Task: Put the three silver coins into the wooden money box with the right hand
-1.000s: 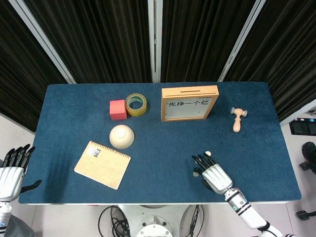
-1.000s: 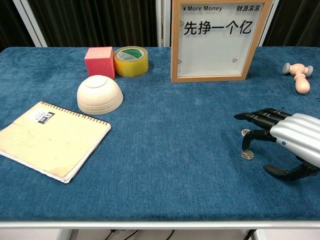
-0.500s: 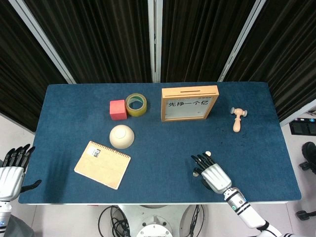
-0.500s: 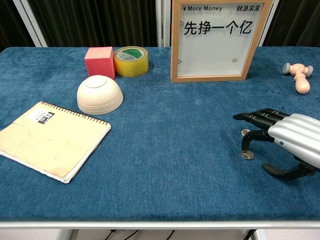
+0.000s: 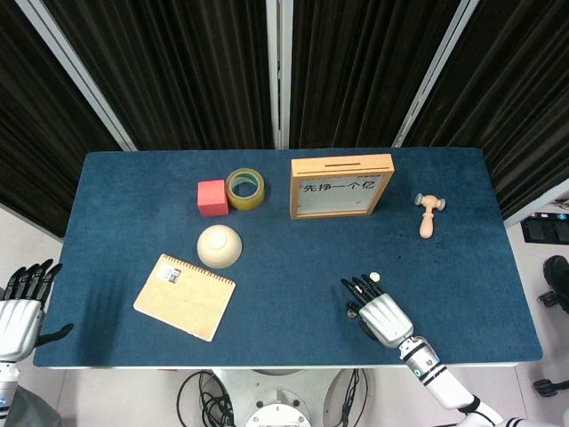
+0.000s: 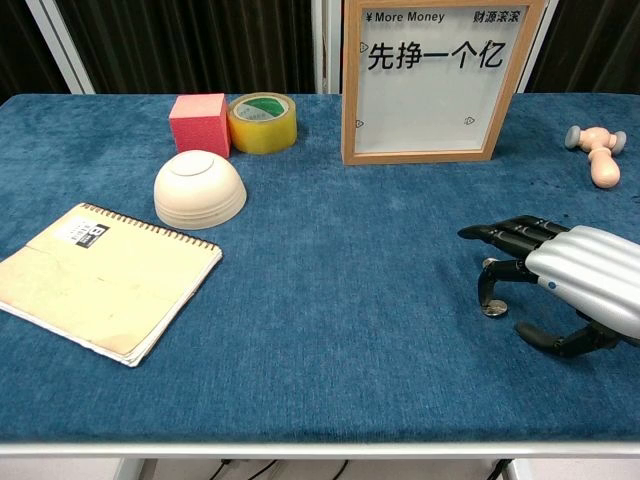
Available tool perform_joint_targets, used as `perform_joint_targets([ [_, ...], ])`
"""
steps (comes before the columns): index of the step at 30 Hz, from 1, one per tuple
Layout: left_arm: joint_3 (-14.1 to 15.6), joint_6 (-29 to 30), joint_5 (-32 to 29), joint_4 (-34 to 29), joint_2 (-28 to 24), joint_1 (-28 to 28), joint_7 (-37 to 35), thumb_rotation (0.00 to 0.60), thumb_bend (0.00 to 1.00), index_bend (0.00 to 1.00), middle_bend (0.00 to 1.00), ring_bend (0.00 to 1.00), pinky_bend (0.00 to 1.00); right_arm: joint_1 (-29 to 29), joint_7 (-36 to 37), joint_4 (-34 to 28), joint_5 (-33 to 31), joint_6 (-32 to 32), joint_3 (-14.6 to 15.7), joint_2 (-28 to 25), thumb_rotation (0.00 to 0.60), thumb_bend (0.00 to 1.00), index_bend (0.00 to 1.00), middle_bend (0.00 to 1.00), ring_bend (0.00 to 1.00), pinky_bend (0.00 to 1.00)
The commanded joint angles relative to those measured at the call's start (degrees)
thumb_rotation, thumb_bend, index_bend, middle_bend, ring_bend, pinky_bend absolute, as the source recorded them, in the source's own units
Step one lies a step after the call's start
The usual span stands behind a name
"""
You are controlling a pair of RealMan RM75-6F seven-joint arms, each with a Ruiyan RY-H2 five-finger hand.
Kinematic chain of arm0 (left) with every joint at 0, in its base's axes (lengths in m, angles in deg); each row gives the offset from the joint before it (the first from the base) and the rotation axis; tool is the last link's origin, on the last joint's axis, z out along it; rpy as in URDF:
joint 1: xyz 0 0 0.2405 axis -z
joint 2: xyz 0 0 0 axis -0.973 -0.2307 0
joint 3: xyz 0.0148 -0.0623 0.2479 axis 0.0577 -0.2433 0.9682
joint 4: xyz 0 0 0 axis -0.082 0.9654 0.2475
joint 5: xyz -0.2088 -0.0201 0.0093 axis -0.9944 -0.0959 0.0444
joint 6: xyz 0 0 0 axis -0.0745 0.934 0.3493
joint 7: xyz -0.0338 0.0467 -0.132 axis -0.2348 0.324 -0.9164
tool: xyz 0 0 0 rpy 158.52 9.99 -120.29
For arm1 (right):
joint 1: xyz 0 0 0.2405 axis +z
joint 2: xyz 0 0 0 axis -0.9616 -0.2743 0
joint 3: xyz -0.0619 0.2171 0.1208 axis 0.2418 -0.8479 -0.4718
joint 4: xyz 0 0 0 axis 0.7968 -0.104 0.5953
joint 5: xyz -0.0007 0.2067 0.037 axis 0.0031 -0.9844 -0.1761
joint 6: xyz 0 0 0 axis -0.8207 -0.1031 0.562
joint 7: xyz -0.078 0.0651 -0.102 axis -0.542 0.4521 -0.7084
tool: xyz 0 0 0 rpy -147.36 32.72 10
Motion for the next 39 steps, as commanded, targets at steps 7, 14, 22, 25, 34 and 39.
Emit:
perform_joint_targets([
  [7, 0.1, -0.3, -0.2, 1.1, 0.2, 0.0, -1.2, 0.600, 0.00, 0.01, 0.00, 0.00, 0.00, 0.1, -0.4, 0.8, -0.3, -0.4, -0.4, 1.1, 0.600, 0.28, 0.44, 0.00, 0.00, 0.00],
  [14, 0.1, -0.6, -0.6, 2.3, 0.3, -0.1, -3.0, 0.600, 0.00, 0.01, 0.00, 0.00, 0.00, 0.2, -1.2, 1.5, -0.4, -0.6, -0.6, 1.9, 0.600, 0.29, 0.49, 0.00, 0.00, 0.00],
  [22, 0.1, -0.4, -0.7, 3.6, 0.7, -0.3, -5.0, 0.600, 0.00, 0.01, 0.00, 0.00, 0.00, 0.3, -2.5, 2.5, -0.6, -1.2, -1.2, 3.0, 0.600, 0.30, 0.55, 0.00, 0.00, 0.00],
  [25, 0.1, -0.5, -0.8, 4.1, 0.8, -0.3, -5.5, 0.600, 0.00, 0.01, 0.00, 0.00, 0.00, 0.4, -3.1, 2.8, -0.8, -1.3, -1.4, 3.3, 0.600, 0.30, 0.55, 0.00, 0.00, 0.00],
  [34, 0.0, -0.4, -0.9, 4.7, 0.9, -0.4, -6.3, 0.600, 0.00, 0.01, 0.00, 0.00, 0.00, 0.6, -3.4, 3.3, -0.6, -1.9, -1.7, 4.1, 0.600, 0.30, 0.52, 0.00, 0.00, 0.00],
  [39, 0.0, -0.4, -0.8, 4.7, 0.9, -0.3, -6.2, 0.600, 0.00, 0.01, 0.00, 0.00, 0.00, 0.6, -3.3, 3.5, -0.5, -2.2, -1.5, 4.0, 0.600, 0.30, 0.49, 0.00, 0.00, 0.00],
])
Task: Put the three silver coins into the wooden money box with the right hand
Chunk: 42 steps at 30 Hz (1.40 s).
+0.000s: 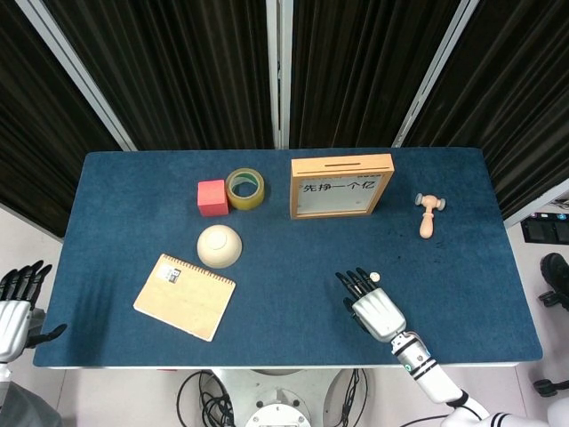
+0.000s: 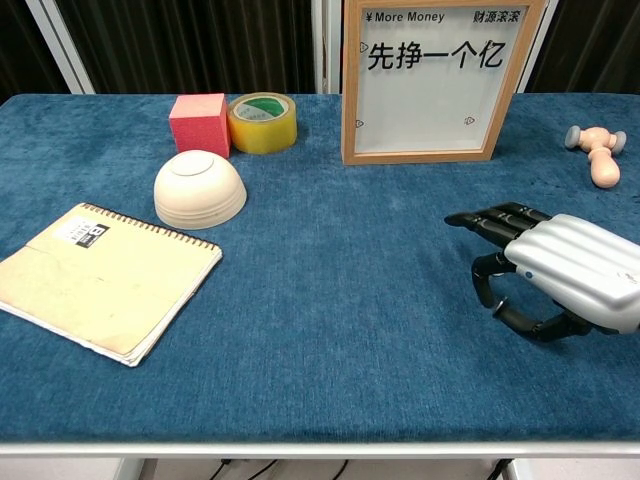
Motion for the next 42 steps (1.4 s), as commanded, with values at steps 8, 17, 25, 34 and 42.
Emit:
perform_joint_targets([
  [8, 0.0, 0.0, 0.2, -0.5, -0.1, 0.1, 0.5, 0.600, 0.00, 0.01, 0.00, 0.00, 0.00, -0.1, 0.3, -0.4, 0.3, -0.8, 0.2, -0.6, 0.600, 0.30, 0.49, 0.00, 0.00, 0.00],
  [17, 0.1, 0.3, 0.5, -0.9, -0.3, 0.1, 0.7, 0.600, 0.00, 0.01, 0.00, 0.00, 0.00, -0.2, 0.9, -0.5, 0.8, -1.6, 0.3, -0.9, 0.600, 0.30, 0.49, 0.00, 0.00, 0.00],
  [25, 0.1, -0.2, 0.3, -1.6, -0.7, 0.2, 1.1, 0.600, 0.00, 0.01, 0.00, 0.00, 0.00, 0.0, 0.7, -0.4, 0.4, -1.4, 0.0, -0.7, 0.600, 0.39, 0.49, 0.00, 0.00, 0.00],
  [34, 0.1, -0.3, 0.3, -1.6, -0.8, 0.3, 0.9, 0.600, 0.00, 0.01, 0.00, 0.00, 0.00, 0.0, 0.8, -0.2, 0.4, -1.8, -0.2, -0.6, 0.600, 0.39, 0.54, 0.00, 0.00, 0.00],
  [42, 0.2, -0.2, 0.3, -1.7, -0.8, 0.2, 1.0, 0.600, 0.00, 0.01, 0.00, 0.00, 0.00, -0.1, 1.1, -0.4, 0.5, -2.2, -0.2, -0.9, 0.600, 0.40, 0.63, 0.00, 0.00, 0.00],
])
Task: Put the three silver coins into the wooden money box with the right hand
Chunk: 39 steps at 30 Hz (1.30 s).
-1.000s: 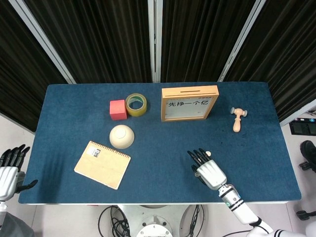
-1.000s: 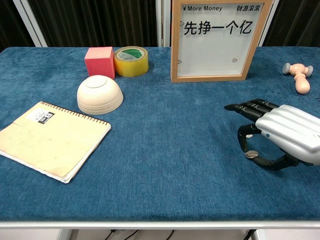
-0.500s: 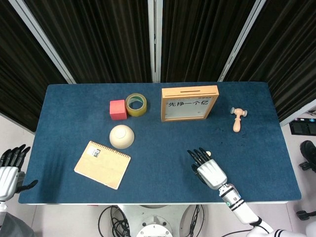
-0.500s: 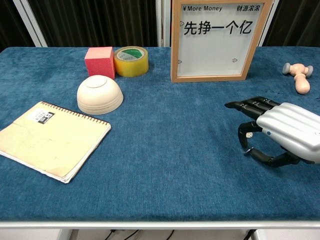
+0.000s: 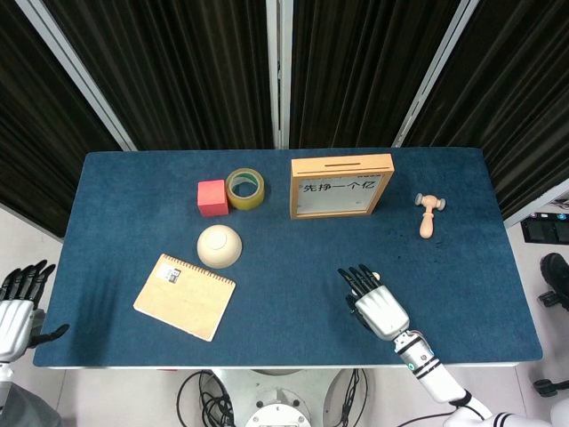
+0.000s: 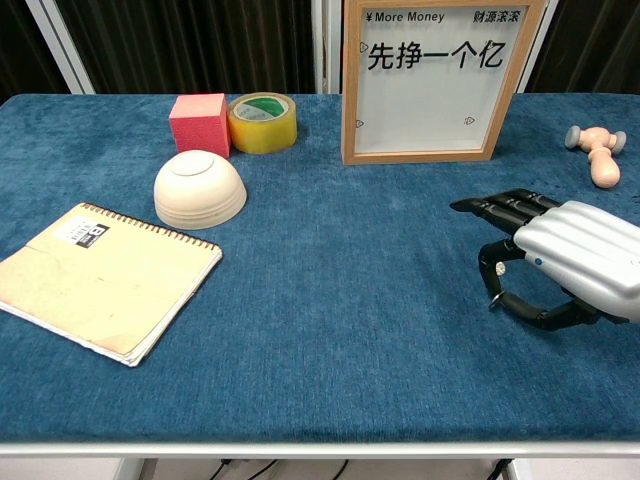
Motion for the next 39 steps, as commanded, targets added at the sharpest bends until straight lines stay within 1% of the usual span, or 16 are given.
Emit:
perform_joint_targets([
  [1, 0.0, 0.0, 0.0, 0.0, 0.0, -0.1, 0.0, 0.600, 0.00, 0.01, 0.00, 0.00, 0.00, 0.0, 0.1, -0.1, 0.1, -0.3, 0.0, -0.2, 0.600, 0.40, 0.64, 0.00, 0.00, 0.00],
  [6, 0.1, 0.3, 0.0, 0.0, 0.0, -0.2, 0.0, 0.600, 0.00, 0.01, 0.00, 0.00, 0.00, -0.1, 1.0, -1.3, 0.3, -1.9, -0.9, -1.3, 0.600, 0.40, 0.65, 0.00, 0.00, 0.00],
  [9, 0.1, 0.5, 0.1, -0.1, 0.0, -0.3, 0.0, 0.600, 0.00, 0.01, 0.00, 0.00, 0.00, 0.2, 2.1, -3.9, -0.1, -3.8, -3.1, -3.5, 0.600, 0.40, 0.66, 0.00, 0.00, 0.00],
  [11, 0.1, 0.6, 0.2, -0.1, -0.1, -0.3, 0.0, 0.600, 0.00, 0.01, 0.00, 0.00, 0.00, 0.8, 3.3, -6.8, -0.5, -4.7, -4.9, -5.8, 0.600, 0.42, 0.66, 0.00, 0.00, 0.00],
  [15, 0.1, 0.8, 0.5, -0.2, -0.1, -0.3, 0.0, 0.600, 0.00, 0.01, 0.00, 0.00, 0.00, 2.1, 3.0, -13.3, -0.8, -6.7, -9.1, -11.3, 0.600, 0.44, 0.68, 0.00, 0.00, 0.00],
  [18, 0.1, 1.0, 0.8, -0.5, -0.2, -0.2, -0.1, 0.600, 0.00, 0.01, 0.00, 0.00, 0.00, 3.4, 1.8, -18.8, -2.2, -7.5, -13.3, -15.5, 0.600, 0.45, 0.69, 0.00, 0.00, 0.00],
  [22, 0.1, 1.1, 1.0, -0.8, -0.3, -0.1, 0.4, 0.600, 0.00, 0.01, 0.00, 0.00, 0.00, 6.3, 0.3, -25.7, -7.3, -5.1, -19.7, -20.7, 0.600, 0.46, 0.70, 0.00, 0.00, 0.00],
  [23, 0.1, 1.1, 1.1, -0.9, -0.3, 0.0, 0.4, 0.600, 0.00, 0.01, 0.00, 0.00, 0.00, 7.1, -0.3, -26.3, -8.2, -4.5, -21.0, -21.5, 0.600, 0.46, 0.70, 0.00, 0.00, 0.00],
  [26, 0.1, 1.2, 1.4, -1.1, -0.3, 0.1, 0.4, 0.600, 0.00, 0.01, 0.00, 0.00, 0.00, 10.1, -3.0, -26.2, -12.0, -1.9, -25.0, -23.0, 0.600, 0.46, 0.71, 0.00, 0.00, 0.00],
  [28, 0.1, 1.5, 1.9, -1.2, -0.3, 0.2, 0.5, 0.600, 0.00, 0.01, 0.00, 0.00, 0.00, 12.3, -4.5, -25.6, -15.2, 0.3, -27.1, -23.6, 0.600, 0.46, 0.72, 0.00, 0.00, 0.00],
  [30, 0.1, 1.7, 2.1, -1.4, -0.4, 0.2, 0.5, 0.600, 0.00, 0.01, 0.00, 0.00, 0.00, 14.1, -6.0, -25.3, -18.2, 2.2, -28.3, -23.7, 0.600, 0.46, 0.72, 0.00, 0.00, 0.00],
  [34, -0.1, 2.1, 2.8, -2.2, -1.0, 0.6, 0.9, 0.600, 0.00, 0.01, 0.00, 0.00, 0.00, 18.1, -11.5, -23.3, -26.2, 6.4, -29.9, -23.2, 0.600, 0.46, 0.73, 0.00, 0.00, 0.00],
  [37, 0.0, 2.4, 3.7, -2.9, -1.4, 1.0, 1.5, 0.600, 0.00, 0.01, 0.00, 0.00, 0.00, 20.5, -15.0, -22.2, -32.4, 9.1, -30.2, -22.8, 0.600, 0.46, 0.74, 0.00, 0.00, 0.00],
  [39, 0.1, 2.3, 3.9, -3.3, -1.6, 1.1, 1.8, 0.600, 0.00, 0.01, 0.00, 0.00, 0.00, 22.1, -17.6, -21.7, -36.2, 10.4, -29.9, -22.5, 0.600, 0.46, 0.75, 0.00, 0.00, 0.00],
])
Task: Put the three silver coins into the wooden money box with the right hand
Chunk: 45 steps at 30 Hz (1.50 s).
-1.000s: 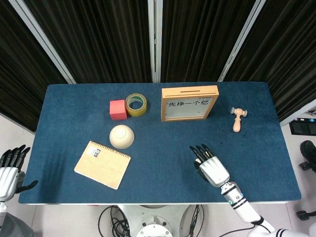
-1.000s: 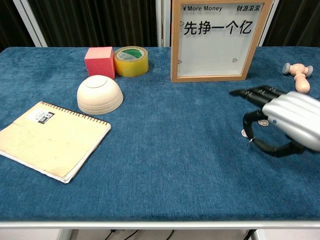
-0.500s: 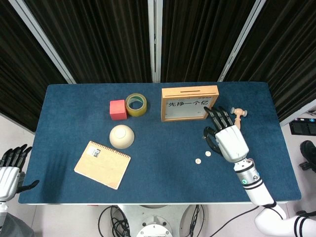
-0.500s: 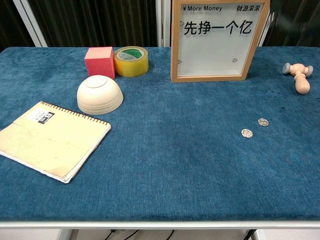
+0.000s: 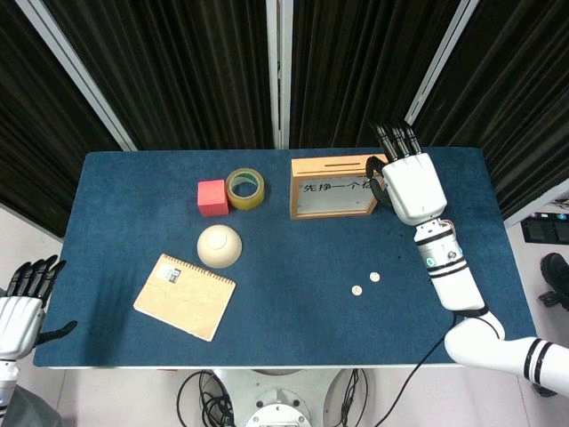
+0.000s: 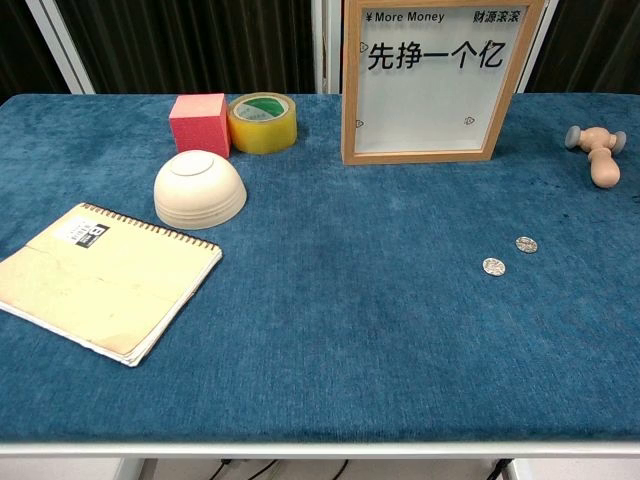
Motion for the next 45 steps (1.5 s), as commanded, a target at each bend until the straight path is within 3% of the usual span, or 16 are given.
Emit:
perform_joint_targets([
  [1, 0.1, -0.2, 0.1, -0.4, -0.2, 0.2, 0.3, 0.600, 0.00, 0.01, 0.00, 0.00, 0.00, 4.6, -6.4, 2.1, -8.5, 4.2, -0.3, 0.6, 0.600, 0.46, 0.75, 0.00, 0.00, 0.00],
  [20, 0.3, -1.5, -1.0, 0.1, 0.0, 0.5, 0.3, 0.600, 0.00, 0.01, 0.00, 0.00, 0.00, 13.6, -13.3, 10.1, -24.1, 6.0, 2.6, 4.5, 0.600, 0.44, 0.77, 0.01, 0.00, 0.00],
  [45, -0.2, -1.6, -0.9, 4.1, 1.5, 1.6, -4.7, 0.600, 0.00, 0.01, 0.00, 0.00, 0.00, 19.6, -12.3, 18.7, -27.4, 5.8, 5.1, 10.6, 0.600, 0.44, 0.78, 0.01, 0.00, 0.00],
])
